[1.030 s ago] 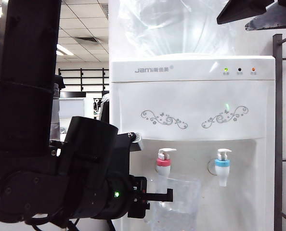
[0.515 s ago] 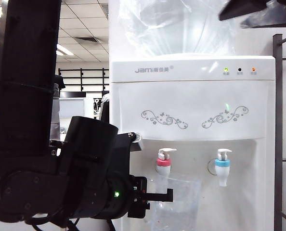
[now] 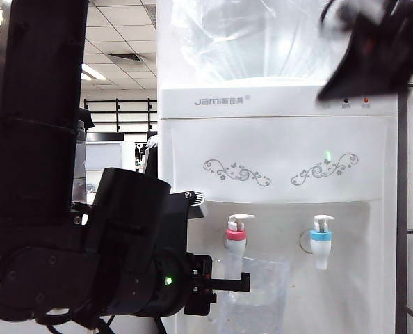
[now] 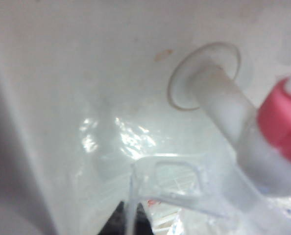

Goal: Pick up the plastic mug from the left desk, go to the hot water outlet of the water dispenser, press the vertical switch to get some water, then put the mug back on the desk.

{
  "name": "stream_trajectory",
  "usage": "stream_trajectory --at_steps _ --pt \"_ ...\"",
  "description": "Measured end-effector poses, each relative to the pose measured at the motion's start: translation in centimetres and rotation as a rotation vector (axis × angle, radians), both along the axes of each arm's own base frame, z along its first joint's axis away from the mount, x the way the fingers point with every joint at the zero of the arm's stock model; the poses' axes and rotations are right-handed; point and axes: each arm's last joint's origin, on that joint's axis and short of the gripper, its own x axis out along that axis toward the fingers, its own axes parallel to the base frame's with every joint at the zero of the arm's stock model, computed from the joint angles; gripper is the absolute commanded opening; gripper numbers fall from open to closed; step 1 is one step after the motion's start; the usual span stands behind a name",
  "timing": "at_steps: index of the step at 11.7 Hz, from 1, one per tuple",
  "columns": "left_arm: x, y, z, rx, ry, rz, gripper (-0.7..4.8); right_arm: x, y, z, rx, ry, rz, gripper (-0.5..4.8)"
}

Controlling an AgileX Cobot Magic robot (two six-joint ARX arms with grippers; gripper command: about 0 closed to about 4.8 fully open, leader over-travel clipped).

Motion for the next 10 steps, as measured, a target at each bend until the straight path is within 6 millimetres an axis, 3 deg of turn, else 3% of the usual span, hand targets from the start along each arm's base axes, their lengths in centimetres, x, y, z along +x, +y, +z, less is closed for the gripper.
stream_trajectory --at_steps 5,7,10 --pt "0.0 0.0 0.0 0.001 -0.001 -0.001 -0.05 1.5 3.5 -4.8 -0.072 0.153 0.112 -0.06" --pt "0.0 0.0 0.0 0.001 -0.002 -0.001 -0.05 1.5 5.1 -5.5 -0.068 0.127 0.158 -0.06" --pt "0.0 0.0 0.0 0.002 -0.002 -0.001 -0.05 2.2 5.5 -5.8 -0.059 0.101 0.142 -0.06"
